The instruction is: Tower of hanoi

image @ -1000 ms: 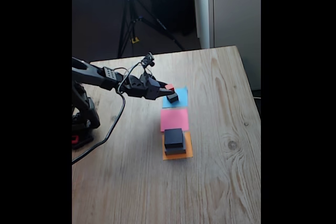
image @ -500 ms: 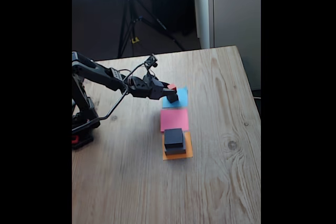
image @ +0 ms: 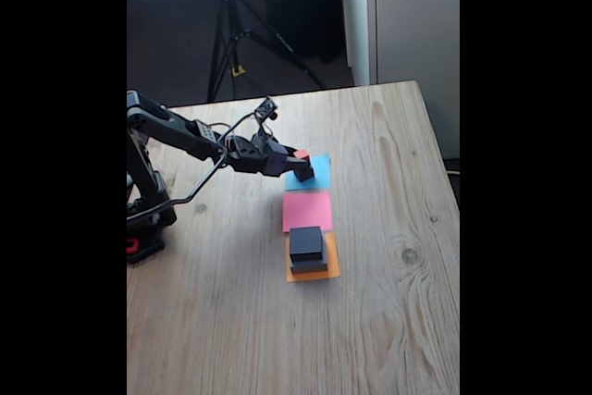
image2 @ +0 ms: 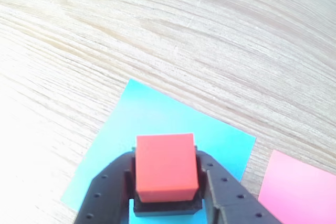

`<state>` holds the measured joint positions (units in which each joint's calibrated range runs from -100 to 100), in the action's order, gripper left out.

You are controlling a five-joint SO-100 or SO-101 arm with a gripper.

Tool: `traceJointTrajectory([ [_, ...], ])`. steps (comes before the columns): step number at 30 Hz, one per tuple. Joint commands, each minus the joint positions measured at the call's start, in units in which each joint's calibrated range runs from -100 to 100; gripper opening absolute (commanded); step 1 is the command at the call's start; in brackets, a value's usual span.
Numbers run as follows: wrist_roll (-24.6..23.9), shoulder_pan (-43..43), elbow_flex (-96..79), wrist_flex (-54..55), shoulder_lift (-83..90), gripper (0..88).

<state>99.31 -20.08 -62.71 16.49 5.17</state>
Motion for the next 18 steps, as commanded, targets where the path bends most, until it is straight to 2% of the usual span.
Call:
traceJointTrajectory([
  [1, 0.7, 0.8, 0.3, 1.4, 0.4, 4.6],
  [5, 0.7, 1.0, -0.8, 2.4, 0.4, 7.6],
  [10, 0.7, 1.6, -1.3, 3.8, 0.4, 16.6],
  [18, 0.7, 2.6, -2.4, 7.3, -0.3, 22.0],
])
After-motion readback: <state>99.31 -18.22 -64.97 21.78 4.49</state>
